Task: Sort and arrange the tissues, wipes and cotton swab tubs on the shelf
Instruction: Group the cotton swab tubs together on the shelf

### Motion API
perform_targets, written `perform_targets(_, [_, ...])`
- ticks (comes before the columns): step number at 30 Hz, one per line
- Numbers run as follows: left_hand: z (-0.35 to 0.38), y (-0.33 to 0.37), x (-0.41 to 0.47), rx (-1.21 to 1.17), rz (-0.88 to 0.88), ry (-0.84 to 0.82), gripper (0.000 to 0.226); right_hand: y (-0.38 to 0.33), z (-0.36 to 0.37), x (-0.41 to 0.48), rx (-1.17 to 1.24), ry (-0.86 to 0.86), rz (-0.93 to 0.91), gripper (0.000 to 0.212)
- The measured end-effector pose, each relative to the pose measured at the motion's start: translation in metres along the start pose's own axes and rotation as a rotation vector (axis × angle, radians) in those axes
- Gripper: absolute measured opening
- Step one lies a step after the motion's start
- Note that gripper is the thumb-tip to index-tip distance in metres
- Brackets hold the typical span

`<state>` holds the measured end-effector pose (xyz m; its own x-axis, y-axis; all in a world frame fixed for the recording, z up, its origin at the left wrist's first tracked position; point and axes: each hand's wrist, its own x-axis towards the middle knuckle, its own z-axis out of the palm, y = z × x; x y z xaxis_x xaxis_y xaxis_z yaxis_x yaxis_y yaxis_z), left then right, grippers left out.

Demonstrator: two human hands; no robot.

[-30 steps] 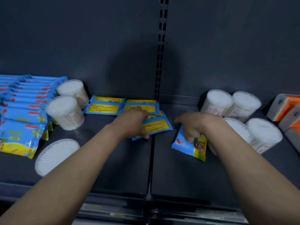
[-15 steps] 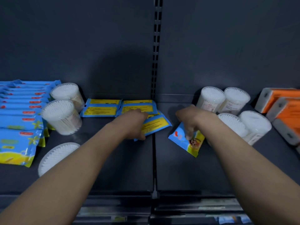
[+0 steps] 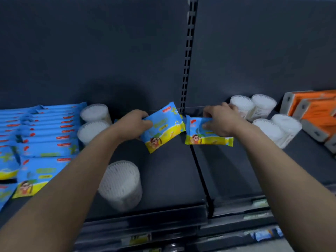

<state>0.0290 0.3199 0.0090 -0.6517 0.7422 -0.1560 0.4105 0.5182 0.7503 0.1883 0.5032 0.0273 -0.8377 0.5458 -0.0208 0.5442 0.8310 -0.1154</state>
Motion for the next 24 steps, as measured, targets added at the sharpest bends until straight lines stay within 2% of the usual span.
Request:
perform_targets(5, [-0.007, -0.011, -0.013, -0.145, 0.010, 0.005, 0.021, -0.018, -0.008, -0.015, 0.271, 0.061, 0.046, 0.019])
perform_targets(10, [-0.017, -0.020, -0.027, -0.368, -0.012, -0.042, 0.013, -0.034, -0.012, -0.027, 0.315, 0.078, 0.018, 0.015])
perform_targets(13, [-0.022, -0.022, -0.040, -0.394, 0.025, -0.059, 0.012, -0.047, -0.016, -0.031, 0.289, 0.115, -0.027, 0.025])
perform_targets(15, [-0.027, -0.022, -0.046, -0.340, 0.057, 0.010, 0.018, -0.053, -0.020, -0.031, 0.283, 0.148, -0.052, 0.027])
perform_targets(20, [-0.051, -0.025, -0.063, -0.118, 0.075, 0.328, 0.028, -0.070, -0.027, -0.020, 0.326, 0.189, -0.151, 0.026])
perform_targets(24, [-0.069, -0.033, -0.085, 0.029, 0.023, 0.436, 0.027, -0.090, -0.025, -0.010, 0.355, 0.167, -0.257, 0.023])
